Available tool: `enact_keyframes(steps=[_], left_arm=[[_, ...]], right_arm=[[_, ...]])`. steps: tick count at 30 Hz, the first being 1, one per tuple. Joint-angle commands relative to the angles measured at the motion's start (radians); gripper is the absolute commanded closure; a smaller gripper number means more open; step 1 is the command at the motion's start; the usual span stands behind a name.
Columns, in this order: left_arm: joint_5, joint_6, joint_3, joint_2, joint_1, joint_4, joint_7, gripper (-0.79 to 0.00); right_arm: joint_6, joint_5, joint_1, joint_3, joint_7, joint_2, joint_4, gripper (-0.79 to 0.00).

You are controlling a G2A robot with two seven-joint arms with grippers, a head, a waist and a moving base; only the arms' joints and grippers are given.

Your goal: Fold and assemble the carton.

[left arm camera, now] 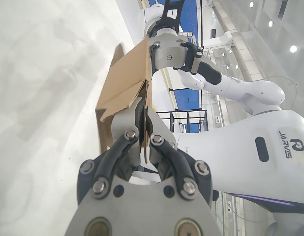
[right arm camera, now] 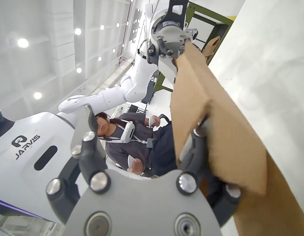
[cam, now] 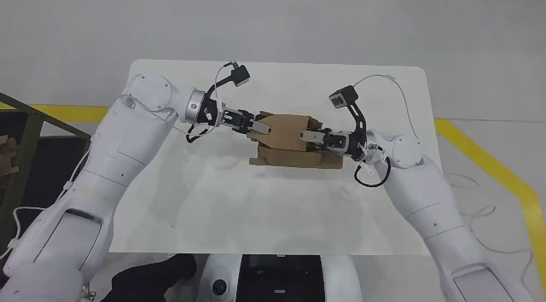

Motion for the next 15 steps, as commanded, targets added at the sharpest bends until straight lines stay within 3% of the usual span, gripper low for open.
enact_keyframes(steps=[1, 8, 12, 15], left_arm=[[0.0, 0.0, 0.001, 0.0, -0.001, 0.001, 0.0, 0.0], [0.002, 0.001, 0.0, 0.001, -0.002, 0.002, -0.006, 0.0], [0.002, 0.002, 0.004, 0.0, -0.002, -0.003, -0.011, 0.0], [0.003, 0.002, 0.006, -0.001, -0.003, -0.005, -0.011, 0.0]], right_arm=[[-0.002, 0.001, 0.006, -0.004, -0.002, 0.002, 0.009, -0.283], [-0.004, -0.001, 0.022, -0.013, -0.004, 0.011, 0.031, -0.219], [-0.002, -0.016, 0.037, -0.03, -0.002, 0.012, 0.045, -0.126], [-0.002, -0.028, 0.051, -0.045, -0.003, 0.01, 0.061, -0.135]])
